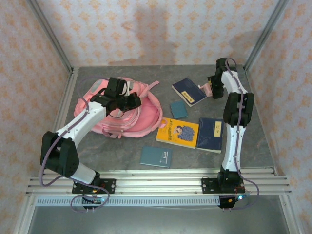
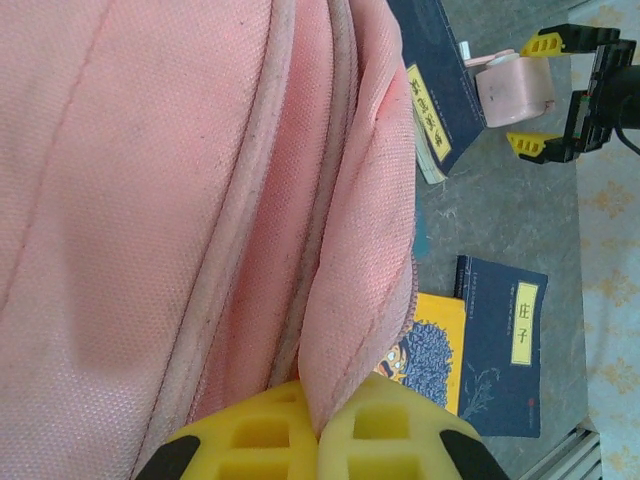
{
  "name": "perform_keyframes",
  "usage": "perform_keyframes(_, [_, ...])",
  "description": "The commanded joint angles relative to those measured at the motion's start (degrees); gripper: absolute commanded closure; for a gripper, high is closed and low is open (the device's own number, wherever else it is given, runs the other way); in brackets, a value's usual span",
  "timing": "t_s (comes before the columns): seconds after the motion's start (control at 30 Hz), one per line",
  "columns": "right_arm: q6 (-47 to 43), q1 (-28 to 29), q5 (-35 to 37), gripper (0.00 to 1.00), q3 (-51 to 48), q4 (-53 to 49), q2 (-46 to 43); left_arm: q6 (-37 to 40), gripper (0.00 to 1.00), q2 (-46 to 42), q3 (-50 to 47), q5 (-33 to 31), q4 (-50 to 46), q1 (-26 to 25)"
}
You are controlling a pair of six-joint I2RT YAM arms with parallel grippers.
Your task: Pack books, pencil case, and school supplies into a backpack
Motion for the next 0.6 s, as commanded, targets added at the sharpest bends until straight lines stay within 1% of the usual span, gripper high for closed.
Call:
perform_keyframes(0.0, [-0.1, 0.3, -0.1, 0.19, -2.3, 1.0, -2.4, 0.3, 1.0, 0.3, 1.6, -0.9, 1.4, 0.5])
perform_keyframes(0.23, [-0.5, 0.3, 1.2, 0.27, -7.9, 3.9, -6.9, 0.5, 1.0, 0.1, 1.5, -1.0, 1.3, 0.5])
perform_keyframes(0.3, [-0.6, 0.2, 1.3, 0.33, -9.9, 5.0, -8.3, 0.6, 1.0, -0.2, 1.5, -1.2, 1.2, 0.5])
perform_keyframes(0.4, [-1.3, 0.3, 2.0, 0.37, -12.0, 5.8, -10.3, 0.9, 1.0, -0.4, 1.5, -1.6, 1.1, 0.4])
perform_keyframes(0.43, [-1.6, 0.3, 2.4, 0.4, -12.5, 5.9, -11.1, 0.9, 1.0, -0.5, 1.5, -1.6, 1.0, 0.5])
perform_keyframes(0.57, [-3.1, 0.3, 5.0, 0.42, -17.3, 8.9, -16.9, 1.2, 1.0, -0.8, 1.7, -2.0, 0.8, 0.5])
